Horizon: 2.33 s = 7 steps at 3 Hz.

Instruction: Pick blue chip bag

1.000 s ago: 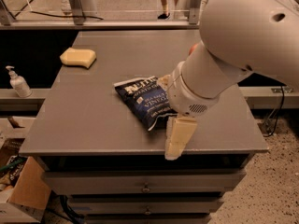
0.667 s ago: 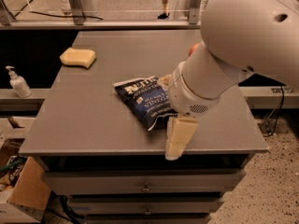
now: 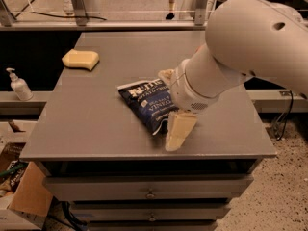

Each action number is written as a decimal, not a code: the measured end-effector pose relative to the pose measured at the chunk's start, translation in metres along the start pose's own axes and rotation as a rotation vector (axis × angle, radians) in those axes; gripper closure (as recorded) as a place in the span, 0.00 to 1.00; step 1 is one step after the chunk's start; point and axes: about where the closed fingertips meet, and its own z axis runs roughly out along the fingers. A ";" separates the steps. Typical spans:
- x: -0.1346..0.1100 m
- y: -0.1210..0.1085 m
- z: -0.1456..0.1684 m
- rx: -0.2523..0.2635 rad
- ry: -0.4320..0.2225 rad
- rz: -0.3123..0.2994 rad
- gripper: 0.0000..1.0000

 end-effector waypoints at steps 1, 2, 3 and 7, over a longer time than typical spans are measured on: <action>0.000 -0.018 0.016 0.025 -0.007 -0.003 0.00; -0.002 -0.025 0.027 0.032 -0.021 0.009 0.17; -0.006 -0.025 0.033 0.037 -0.047 0.024 0.41; -0.057 -0.030 0.000 0.144 -0.382 0.075 1.00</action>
Offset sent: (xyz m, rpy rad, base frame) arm 0.0440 0.0219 -0.0230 0.0550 -0.0195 -0.0261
